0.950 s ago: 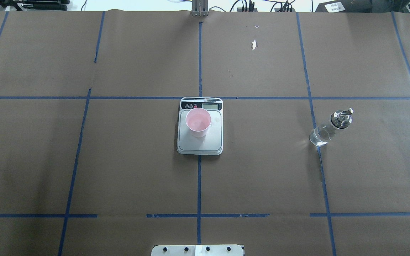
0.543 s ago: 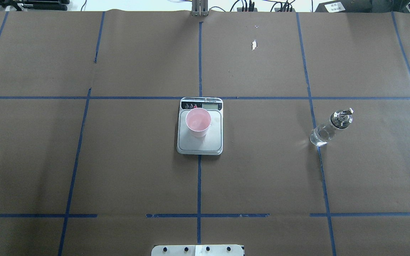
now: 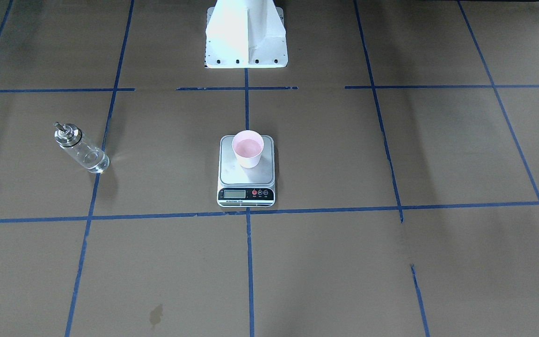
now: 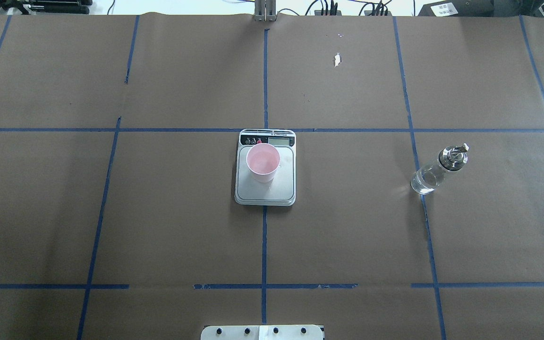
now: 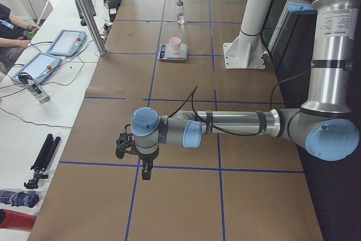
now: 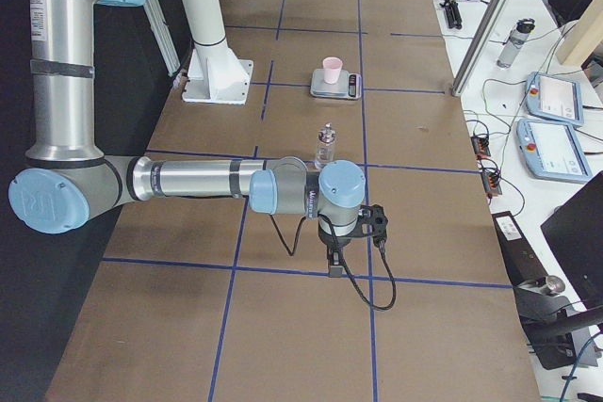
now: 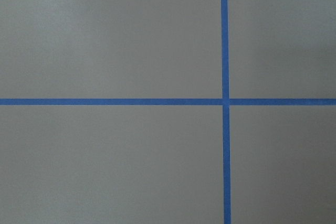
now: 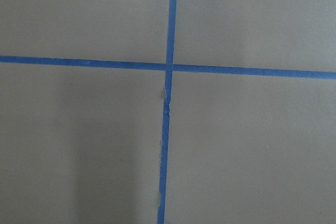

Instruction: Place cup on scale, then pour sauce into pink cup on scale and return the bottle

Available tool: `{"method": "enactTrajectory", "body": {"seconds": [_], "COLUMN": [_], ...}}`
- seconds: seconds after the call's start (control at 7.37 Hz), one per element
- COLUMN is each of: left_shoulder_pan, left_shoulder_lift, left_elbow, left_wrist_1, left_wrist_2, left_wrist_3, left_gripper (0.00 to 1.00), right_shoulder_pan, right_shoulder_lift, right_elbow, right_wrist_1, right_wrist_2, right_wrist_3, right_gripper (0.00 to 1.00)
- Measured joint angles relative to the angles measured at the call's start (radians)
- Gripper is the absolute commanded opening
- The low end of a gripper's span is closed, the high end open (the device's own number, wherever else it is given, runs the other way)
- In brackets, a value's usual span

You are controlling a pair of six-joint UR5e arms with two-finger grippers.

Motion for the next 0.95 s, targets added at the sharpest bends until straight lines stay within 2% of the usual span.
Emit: {"method": "enactTrajectory", "body": {"seconds": [0.54, 0.95], "left_shoulder_pan": [0.003, 0.004], "left_shoulder_lift": [0.003, 0.008], "left_elbow": [-0.001, -0.003], "left_wrist_1": [0.000, 0.000], "left_wrist_2": [0.000, 0.001], "left_wrist_3": [0.000, 0.003], "left_gripper": [1.00, 1.00], "right_shoulder_pan": [0.000, 0.001], "right_shoulder_lift": [0.014, 0.016], "right_elbow": [0.000, 0.005], "right_wrist_1": [-0.021, -0.108], "right_wrist_2": [0.009, 0.002], "right_wrist_3": [0.000, -0.019], "right_gripper": [1.00, 1.00]}}
